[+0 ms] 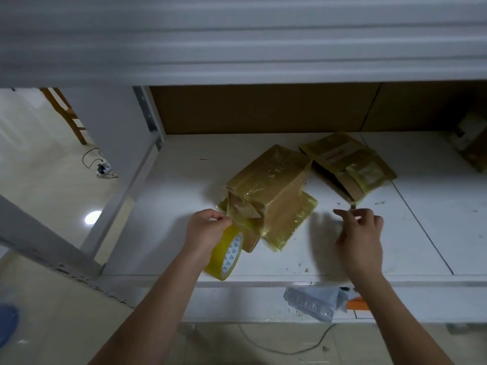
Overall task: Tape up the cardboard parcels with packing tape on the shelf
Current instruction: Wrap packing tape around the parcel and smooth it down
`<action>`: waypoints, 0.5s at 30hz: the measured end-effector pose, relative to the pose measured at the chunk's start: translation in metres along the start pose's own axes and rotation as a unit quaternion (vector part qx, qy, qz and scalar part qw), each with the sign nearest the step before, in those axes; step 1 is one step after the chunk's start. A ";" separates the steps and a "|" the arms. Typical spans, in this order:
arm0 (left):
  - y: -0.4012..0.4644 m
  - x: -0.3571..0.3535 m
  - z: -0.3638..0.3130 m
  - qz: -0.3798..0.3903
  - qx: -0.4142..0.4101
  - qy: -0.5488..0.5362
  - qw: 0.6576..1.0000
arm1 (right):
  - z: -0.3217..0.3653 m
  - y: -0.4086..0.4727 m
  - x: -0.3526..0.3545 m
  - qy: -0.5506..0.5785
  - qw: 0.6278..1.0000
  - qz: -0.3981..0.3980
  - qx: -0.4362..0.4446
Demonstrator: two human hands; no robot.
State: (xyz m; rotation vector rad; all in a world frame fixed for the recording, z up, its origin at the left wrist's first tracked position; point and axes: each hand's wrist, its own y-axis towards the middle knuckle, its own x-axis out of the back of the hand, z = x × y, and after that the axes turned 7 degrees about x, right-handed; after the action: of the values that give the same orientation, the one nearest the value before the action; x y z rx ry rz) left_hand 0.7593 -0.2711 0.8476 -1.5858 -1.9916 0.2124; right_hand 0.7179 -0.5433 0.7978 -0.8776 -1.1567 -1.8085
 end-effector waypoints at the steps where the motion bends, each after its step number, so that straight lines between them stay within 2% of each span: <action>1: 0.000 -0.001 -0.001 -0.002 0.000 0.007 1.000 | -0.012 0.001 -0.001 -0.062 0.996 0.057 -0.026; 3: -0.001 -0.001 -0.001 -0.003 0.001 0.014 1.000 | -0.031 0.001 -0.004 -0.135 0.984 0.115 -0.014; 8: -0.003 -0.004 -0.003 -0.011 -0.004 0.037 0.999 | -0.049 0.003 -0.008 -0.203 0.962 0.077 0.166; 10: -0.004 -0.004 -0.002 -0.016 -0.005 0.045 0.999 | -0.048 0.002 -0.004 -0.176 0.960 0.061 0.211; 13: -0.006 -0.005 0.000 -0.019 -0.007 0.047 0.999 | -0.041 -0.002 -0.005 -0.122 0.970 0.038 0.209; 15: -0.008 -0.005 -0.001 -0.019 -0.007 0.041 0.999 | -0.033 -0.003 -0.007 -0.019 0.981 0.024 0.191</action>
State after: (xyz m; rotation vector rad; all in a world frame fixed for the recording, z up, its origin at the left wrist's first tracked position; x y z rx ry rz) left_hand 0.7539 -0.2777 0.8503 -1.5398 -1.9616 0.1175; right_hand 0.7136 -0.5711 0.7798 -0.7072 -1.4339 -1.4670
